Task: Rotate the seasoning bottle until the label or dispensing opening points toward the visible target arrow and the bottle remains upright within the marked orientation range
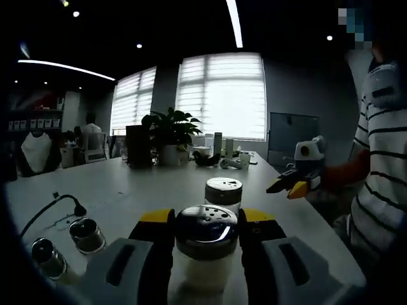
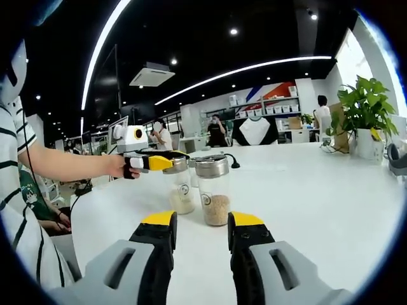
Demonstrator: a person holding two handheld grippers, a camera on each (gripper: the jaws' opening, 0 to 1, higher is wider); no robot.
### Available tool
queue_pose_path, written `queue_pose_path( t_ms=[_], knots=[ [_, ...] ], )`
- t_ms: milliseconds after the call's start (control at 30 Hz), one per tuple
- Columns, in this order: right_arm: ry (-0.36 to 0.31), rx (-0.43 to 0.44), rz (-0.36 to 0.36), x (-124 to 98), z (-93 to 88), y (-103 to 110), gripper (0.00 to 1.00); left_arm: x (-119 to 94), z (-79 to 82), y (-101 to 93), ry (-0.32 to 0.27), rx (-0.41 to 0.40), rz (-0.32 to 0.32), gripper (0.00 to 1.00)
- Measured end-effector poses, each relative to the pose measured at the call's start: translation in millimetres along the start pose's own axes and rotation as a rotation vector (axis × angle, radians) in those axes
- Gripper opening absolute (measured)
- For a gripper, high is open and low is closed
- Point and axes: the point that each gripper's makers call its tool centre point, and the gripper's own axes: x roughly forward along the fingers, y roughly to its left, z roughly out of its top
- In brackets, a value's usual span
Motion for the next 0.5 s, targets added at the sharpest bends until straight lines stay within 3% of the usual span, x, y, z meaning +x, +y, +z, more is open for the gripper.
queue_pose_path(
  t_ms=[233,367,433,500],
  knots=[
    [-0.002,-0.012,-0.006,0.3,1.8,-1.7,0.32,0.4,-1.3,-1.1,0.019,-0.013,-0.043,0.42],
    [-0.004,-0.017,-0.009,0.5,3.2,-2.5,0.34,-0.7,-5.1,2.3,0.020,-0.075,-0.002,0.44],
    [-0.007,-0.022,-0.010,0.5,4.5,-2.7,0.35,-1.4,-7.6,3.0,0.018,-0.054,0.025,0.47],
    [-0.010,-0.024,-0.012,0.3,5.3,-3.0,0.36,-2.6,-3.5,3.6,-0.013,-0.087,0.051,0.50]
  ],
)
